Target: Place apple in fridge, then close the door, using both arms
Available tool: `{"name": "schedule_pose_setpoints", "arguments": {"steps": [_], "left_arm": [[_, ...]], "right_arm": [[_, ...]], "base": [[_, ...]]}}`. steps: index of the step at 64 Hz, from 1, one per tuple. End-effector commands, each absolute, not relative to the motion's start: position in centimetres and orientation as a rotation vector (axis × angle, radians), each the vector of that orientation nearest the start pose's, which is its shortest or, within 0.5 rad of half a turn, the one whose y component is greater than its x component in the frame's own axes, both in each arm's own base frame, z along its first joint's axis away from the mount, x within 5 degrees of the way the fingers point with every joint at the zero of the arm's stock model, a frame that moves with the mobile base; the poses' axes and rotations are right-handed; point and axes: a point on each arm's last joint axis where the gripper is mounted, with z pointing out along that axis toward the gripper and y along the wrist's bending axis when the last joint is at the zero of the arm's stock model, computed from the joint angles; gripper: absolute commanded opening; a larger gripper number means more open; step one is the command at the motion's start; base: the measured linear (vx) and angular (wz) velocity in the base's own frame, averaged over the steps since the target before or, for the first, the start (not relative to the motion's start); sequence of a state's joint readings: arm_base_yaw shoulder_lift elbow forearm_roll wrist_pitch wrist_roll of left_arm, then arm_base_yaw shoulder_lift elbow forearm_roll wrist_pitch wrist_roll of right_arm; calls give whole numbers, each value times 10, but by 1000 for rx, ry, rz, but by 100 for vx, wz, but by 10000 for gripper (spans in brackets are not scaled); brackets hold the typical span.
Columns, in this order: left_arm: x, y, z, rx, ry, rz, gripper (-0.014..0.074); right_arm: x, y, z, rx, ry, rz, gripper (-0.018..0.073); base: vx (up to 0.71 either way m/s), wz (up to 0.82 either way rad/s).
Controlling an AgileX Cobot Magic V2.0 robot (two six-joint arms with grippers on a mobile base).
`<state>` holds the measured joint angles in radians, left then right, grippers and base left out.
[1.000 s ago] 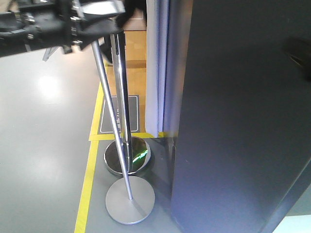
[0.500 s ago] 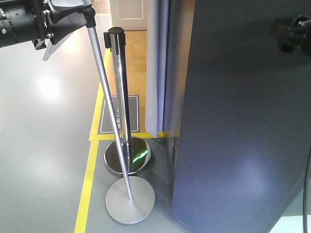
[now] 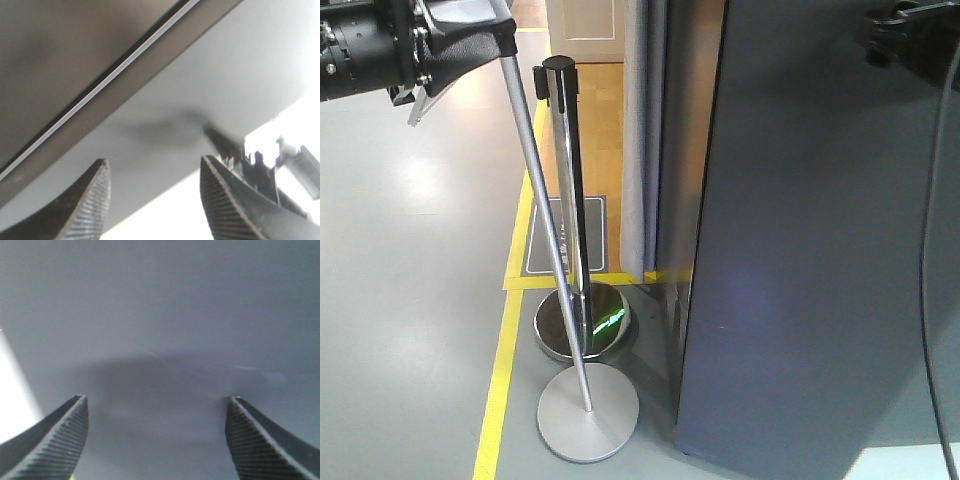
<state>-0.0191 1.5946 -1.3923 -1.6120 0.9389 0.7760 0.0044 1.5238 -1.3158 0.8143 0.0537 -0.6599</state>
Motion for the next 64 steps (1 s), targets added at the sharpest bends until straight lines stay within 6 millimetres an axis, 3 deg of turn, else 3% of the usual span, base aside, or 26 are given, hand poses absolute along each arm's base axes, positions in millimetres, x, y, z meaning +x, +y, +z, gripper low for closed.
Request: {"name": "schedule_pose_setpoints", "arguments": {"steps": [1, 17, 38, 52, 64], "left_arm": [[338, -80, 419, 80, 1732, -1403, 395], [341, -77, 414, 79, 1774, -1308, 395], [343, -76, 413, 67, 1783, -1267, 395], [343, -76, 411, 82, 1796, -1254, 386], [342, -75, 406, 147, 1856, -1158, 303]], "right_arm": [[379, 0, 406, 122, 1625, 105, 551], [421, 4, 402, 87, 1646, 142, 551], [434, 8, 412, 16, 1640, 150, 551], [413, 17, 429, -72, 1679, 225, 496], [373, 28, 463, -182, 1676, 299, 298]], "base": [[0, 0], [0, 0], [0, 0], [0, -1], [0, 0]]}}
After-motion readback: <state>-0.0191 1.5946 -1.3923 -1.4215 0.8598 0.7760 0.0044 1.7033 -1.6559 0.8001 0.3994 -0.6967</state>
